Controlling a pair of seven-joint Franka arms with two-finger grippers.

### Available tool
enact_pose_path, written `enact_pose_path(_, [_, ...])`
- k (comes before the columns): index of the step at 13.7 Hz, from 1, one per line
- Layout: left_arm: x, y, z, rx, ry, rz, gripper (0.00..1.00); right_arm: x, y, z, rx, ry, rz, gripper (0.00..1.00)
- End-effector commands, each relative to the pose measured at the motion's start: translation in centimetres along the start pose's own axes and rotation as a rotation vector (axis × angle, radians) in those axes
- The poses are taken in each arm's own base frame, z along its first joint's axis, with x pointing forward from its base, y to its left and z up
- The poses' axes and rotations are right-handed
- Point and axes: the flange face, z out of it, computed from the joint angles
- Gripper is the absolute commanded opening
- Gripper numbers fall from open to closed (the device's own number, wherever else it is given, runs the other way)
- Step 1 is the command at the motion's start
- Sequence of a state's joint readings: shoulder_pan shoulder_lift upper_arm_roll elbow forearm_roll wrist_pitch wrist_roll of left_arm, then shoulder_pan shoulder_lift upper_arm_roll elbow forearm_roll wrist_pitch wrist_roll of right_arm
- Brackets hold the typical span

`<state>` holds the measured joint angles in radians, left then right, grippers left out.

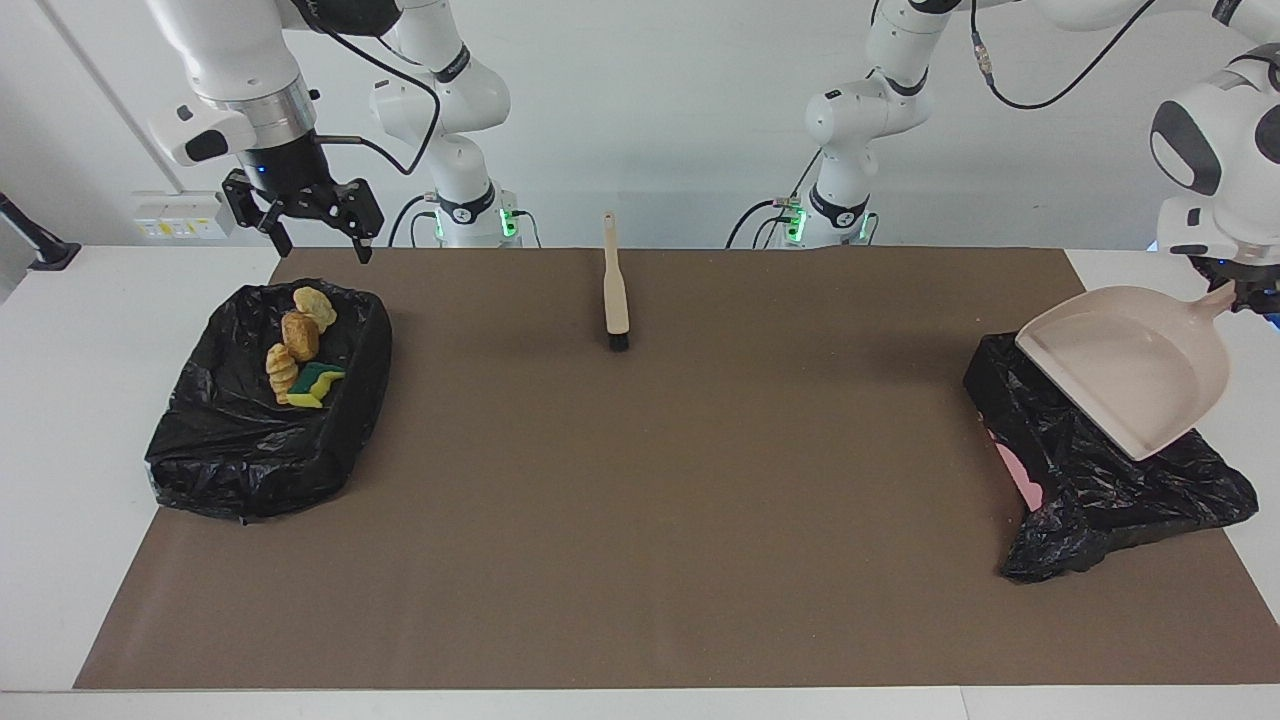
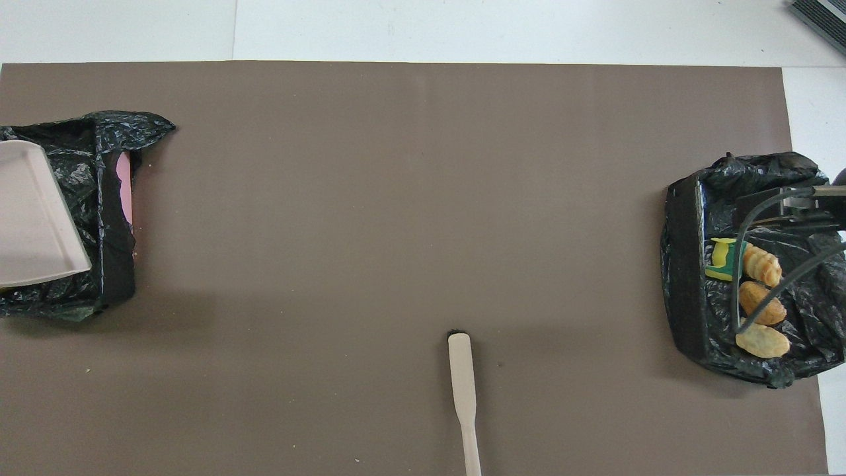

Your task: Sweep and dump trash in bin

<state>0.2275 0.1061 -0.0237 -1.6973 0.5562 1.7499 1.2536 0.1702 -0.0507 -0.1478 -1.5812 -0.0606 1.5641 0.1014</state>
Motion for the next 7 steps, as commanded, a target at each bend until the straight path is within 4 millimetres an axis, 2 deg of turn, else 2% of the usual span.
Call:
enact_pose_path(1, [7.1, 5.4, -1.7, -0.044, 0.066, -0.2, 0.0, -1.0, 0.3, 0.1, 0.023, -0.006, -0.011, 1.0])
enact_pose_path(3, [11.6, 7.5, -3.3, -0.076, 0.109, -0.336, 0.0, -2.5, 1.3, -1.2, 0.027, -0.013, -0.027, 1.0])
enact_pose_path(5, [16.5, 10.2, -4.4, -0.12, 0.138, -0.429, 0.0, -2.5, 2.9, -1.1, 0.029, -0.011, -0.027, 1.0])
enact_pose_path(7, [22.0, 13.1, -6.2, -0.148, 0.162, -0.583, 0.0, -2.1, 2.8, -1.3, 0.028, -0.006, -0.022, 1.0])
